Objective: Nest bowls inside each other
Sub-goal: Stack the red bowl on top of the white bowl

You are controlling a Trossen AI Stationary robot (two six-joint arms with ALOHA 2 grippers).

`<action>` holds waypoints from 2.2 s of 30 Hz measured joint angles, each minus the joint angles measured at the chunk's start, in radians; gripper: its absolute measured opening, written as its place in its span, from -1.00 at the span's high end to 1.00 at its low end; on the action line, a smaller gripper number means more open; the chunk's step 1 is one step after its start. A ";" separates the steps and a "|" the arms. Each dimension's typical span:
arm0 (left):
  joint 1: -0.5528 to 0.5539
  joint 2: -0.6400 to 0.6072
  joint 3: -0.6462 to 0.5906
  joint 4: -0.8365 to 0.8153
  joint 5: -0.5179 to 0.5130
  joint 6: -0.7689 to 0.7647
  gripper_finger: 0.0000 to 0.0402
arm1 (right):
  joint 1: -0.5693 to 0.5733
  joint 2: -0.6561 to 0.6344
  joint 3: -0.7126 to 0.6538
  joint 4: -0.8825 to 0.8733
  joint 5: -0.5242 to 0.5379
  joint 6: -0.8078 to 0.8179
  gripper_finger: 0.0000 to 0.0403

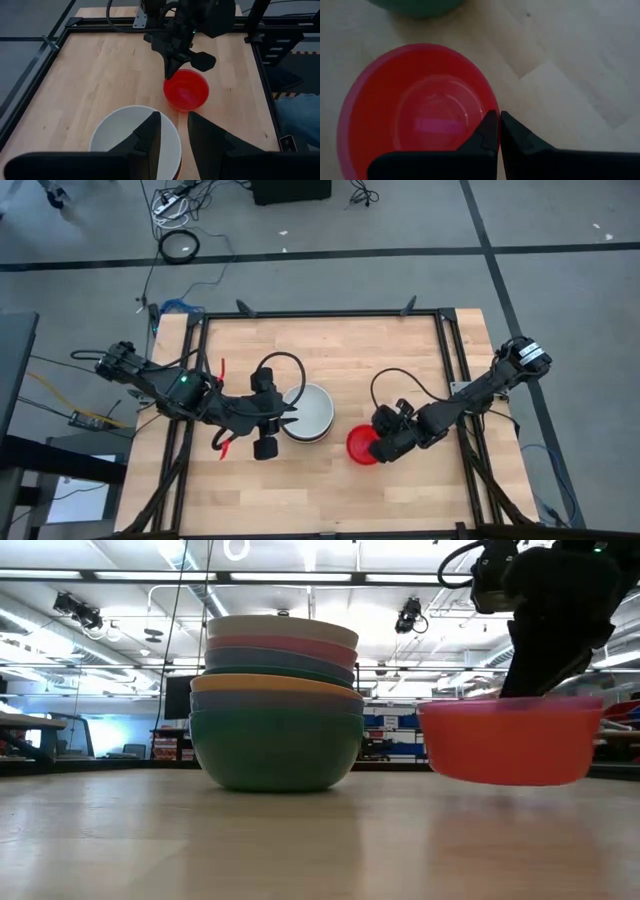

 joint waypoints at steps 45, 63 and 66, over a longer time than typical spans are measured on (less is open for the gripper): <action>0.000 0.000 0.000 0.003 0.000 0.001 0.47 | 0.041 -0.106 0.005 -0.060 -0.117 0.032 0.81; 0.000 0.000 0.000 0.006 0.000 0.002 0.47 | 0.030 -0.009 0.005 -0.105 -0.117 -0.016 0.65; 0.000 0.000 0.000 0.006 0.000 0.002 0.47 | 0.027 -0.010 0.005 -0.103 -0.110 -0.028 0.62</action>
